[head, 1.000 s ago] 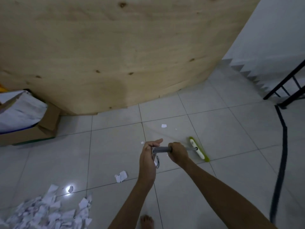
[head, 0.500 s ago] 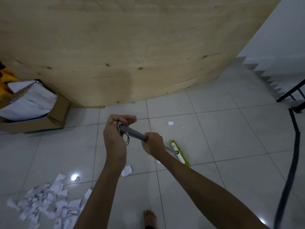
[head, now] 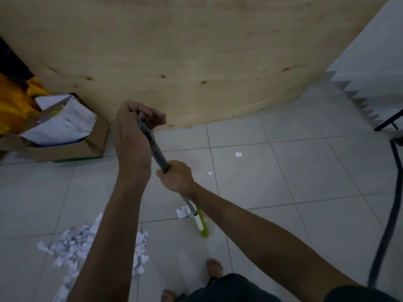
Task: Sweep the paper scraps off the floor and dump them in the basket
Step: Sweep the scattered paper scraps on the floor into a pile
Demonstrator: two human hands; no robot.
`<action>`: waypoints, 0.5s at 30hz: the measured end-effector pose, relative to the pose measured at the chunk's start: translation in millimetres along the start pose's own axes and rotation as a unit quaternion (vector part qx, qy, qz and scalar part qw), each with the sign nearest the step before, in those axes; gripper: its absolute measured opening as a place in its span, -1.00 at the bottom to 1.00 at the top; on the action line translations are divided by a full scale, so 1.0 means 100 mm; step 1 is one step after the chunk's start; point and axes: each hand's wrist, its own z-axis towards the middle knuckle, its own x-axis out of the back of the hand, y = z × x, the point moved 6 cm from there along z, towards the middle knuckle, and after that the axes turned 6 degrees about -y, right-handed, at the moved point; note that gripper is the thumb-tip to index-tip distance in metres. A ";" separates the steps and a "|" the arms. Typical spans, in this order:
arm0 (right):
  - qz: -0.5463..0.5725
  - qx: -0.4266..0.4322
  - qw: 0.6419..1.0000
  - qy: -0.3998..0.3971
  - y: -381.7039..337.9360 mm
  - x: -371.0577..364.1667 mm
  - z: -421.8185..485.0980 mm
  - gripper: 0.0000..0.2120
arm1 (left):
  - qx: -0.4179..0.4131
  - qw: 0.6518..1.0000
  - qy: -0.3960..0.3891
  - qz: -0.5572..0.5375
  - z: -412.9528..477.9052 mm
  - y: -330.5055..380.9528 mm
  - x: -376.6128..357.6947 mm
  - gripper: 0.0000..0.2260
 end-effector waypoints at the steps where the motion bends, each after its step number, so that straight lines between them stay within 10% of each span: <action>1: 0.008 -0.004 1.000 -0.003 -0.09 -0.11 0.00 -0.72 | -0.007 1.000 -0.004 0.009 0.02 0.04 0.09 -0.67; 15: 0.118 -0.051 0.992 -0.014 -0.68 -0.83 -0.21 -0.73 | -0.034 0.992 -0.117 0.027 -0.01 0.32 0.63 -0.66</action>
